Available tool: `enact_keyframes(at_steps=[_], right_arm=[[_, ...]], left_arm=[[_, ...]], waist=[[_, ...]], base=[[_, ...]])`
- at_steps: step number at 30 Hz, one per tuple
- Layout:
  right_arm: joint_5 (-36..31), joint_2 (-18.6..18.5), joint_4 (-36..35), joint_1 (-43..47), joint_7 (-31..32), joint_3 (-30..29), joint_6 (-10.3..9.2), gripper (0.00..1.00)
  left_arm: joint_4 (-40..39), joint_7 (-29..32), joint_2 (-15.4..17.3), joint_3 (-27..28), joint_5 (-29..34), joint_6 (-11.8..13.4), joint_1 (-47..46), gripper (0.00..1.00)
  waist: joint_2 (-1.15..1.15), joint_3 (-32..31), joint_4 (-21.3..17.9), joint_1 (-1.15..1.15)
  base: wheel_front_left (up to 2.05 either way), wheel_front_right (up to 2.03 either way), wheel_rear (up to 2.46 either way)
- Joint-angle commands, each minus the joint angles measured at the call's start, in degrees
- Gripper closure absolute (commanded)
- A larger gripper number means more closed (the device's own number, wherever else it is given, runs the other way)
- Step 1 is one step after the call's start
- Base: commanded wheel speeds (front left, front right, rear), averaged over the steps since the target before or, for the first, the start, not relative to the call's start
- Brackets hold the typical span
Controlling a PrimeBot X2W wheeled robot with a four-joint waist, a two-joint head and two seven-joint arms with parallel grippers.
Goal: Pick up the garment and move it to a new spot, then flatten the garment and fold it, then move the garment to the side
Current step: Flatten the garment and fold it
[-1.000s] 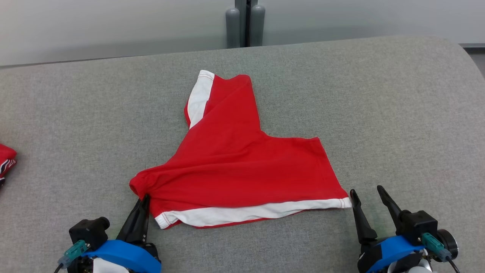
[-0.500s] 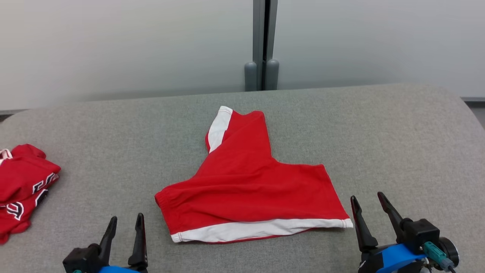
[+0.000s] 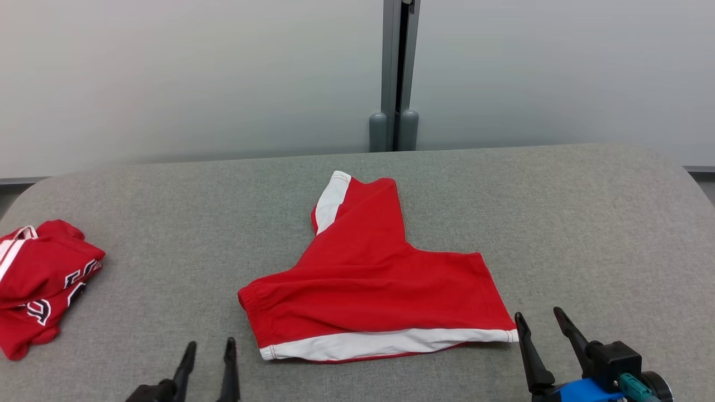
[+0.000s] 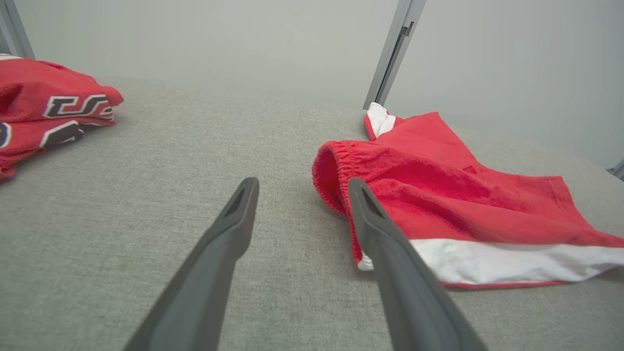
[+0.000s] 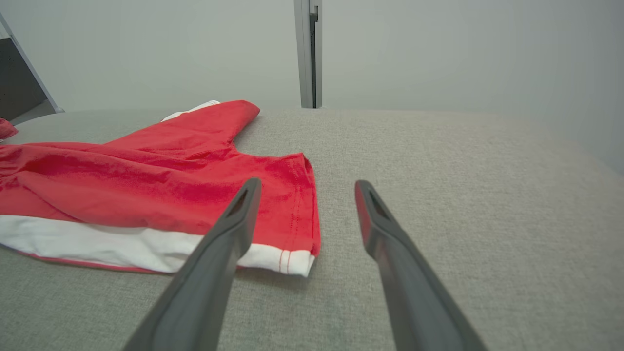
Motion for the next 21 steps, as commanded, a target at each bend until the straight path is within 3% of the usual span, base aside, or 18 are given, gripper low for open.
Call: enact_keyframes(at_steps=[1,11,21], right_arm=[[-0.2,-0.3,0.0,-0.1,0.0,0.3,0.01,0.00],[-1.0,-0.3,-0.4,-0.8,0.0,1.2,0.01,0.00],[-1.6,-0.3,-1.7,-1.7,0.0,0.9,0.01,0.00]], left_arm=[[0.4,-0.1,0.1,-2.3,-1.3,-0.1,-0.3,0.00],[2.9,-0.1,5.1,-15.8,-12.5,-0.1,-1.9,0.00],[1.5,-0.1,8.3,-19.5,-17.8,-0.1,-3.9,0.00]], waist=[[0.02,0.4,-0.1,0.00],[0.02,3.9,-2.2,0.00],[0.02,6.7,-3.9,0.00]], base=[[0.00,0.00,0.00],[0.00,0.00,0.00],[0.00,0.00,0.00]])
